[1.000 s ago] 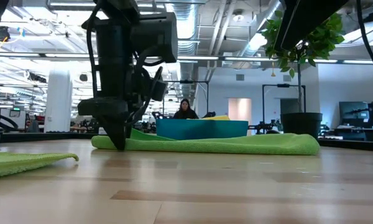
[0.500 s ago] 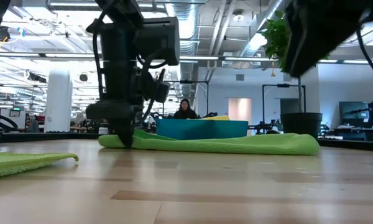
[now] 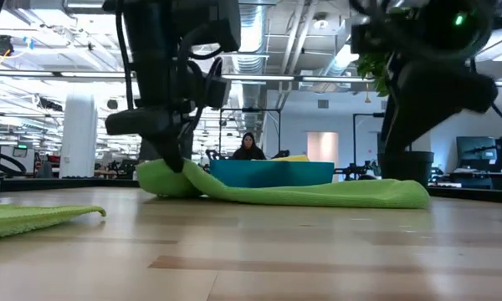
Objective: Fold microfiber towels
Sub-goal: Fold the green microfiber cloth
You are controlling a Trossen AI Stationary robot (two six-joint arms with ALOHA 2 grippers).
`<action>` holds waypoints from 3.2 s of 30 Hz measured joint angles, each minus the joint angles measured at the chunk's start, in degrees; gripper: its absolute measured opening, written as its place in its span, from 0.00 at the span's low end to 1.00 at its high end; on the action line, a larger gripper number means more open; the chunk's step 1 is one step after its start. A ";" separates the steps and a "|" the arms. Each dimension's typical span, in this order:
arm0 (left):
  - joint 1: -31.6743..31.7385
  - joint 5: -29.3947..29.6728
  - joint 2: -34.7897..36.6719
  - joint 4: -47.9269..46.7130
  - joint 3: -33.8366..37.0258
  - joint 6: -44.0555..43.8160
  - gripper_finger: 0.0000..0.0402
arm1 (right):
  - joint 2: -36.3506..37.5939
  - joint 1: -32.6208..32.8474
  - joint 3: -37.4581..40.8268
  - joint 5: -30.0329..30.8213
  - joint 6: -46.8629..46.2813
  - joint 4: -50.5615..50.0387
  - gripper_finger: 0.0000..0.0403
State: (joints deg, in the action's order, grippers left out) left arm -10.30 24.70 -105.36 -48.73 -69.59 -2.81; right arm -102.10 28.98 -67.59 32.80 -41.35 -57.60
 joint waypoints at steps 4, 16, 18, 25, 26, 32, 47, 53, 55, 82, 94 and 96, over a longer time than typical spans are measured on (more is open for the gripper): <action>-1.73 1.19 0.00 -5.09 -0.83 -4.08 0.00 | 0.00 -2.45 3.04 -3.46 4.79 6.47 0.61; -8.23 1.49 0.00 -14.55 -1.18 -13.71 0.00 | -0.65 -12.25 3.30 -6.24 23.50 23.54 0.61; -8.88 1.59 0.01 -14.84 -1.18 -14.73 0.00 | -1.37 -14.24 3.32 -9.23 25.72 26.27 0.61; -9.71 3.41 0.00 -14.78 -1.18 -15.88 0.00 | -4.28 -18.84 3.37 -13.32 28.33 27.96 0.61; -9.69 3.93 0.01 -14.80 -1.18 -15.86 0.00 | -4.28 -19.36 3.39 -14.11 28.33 27.67 0.61; -9.58 7.42 0.02 -14.70 -1.99 -13.49 0.00 | -5.18 -21.28 3.37 -16.79 28.37 28.86 0.61; -4.51 7.71 0.04 2.99 -6.86 9.00 0.00 | -4.87 -23.46 6.87 -21.12 27.83 32.92 0.61; -3.41 7.26 0.04 11.92 -6.86 18.17 0.00 | -4.87 -23.46 6.88 -21.16 27.84 32.91 0.61; -3.46 7.20 0.04 14.91 -6.86 22.09 0.00 | -4.87 -23.46 6.88 -20.94 27.85 32.90 0.61; 3.05 -3.78 -4.14 38.00 -6.91 39.00 0.00 | 20.73 -6.06 6.93 -11.67 15.79 16.37 0.61; 4.15 -3.43 -11.43 51.68 -7.26 44.28 0.00 | 21.49 -0.06 6.93 -10.18 12.98 16.02 0.61; 4.15 -3.58 -12.98 53.18 -8.30 43.84 0.00 | 21.49 0.01 6.90 -10.15 12.41 15.85 0.61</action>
State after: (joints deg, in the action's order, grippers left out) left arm -6.15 21.12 -118.35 4.45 -77.89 41.04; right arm -80.62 28.98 -60.69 22.64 -28.94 -41.76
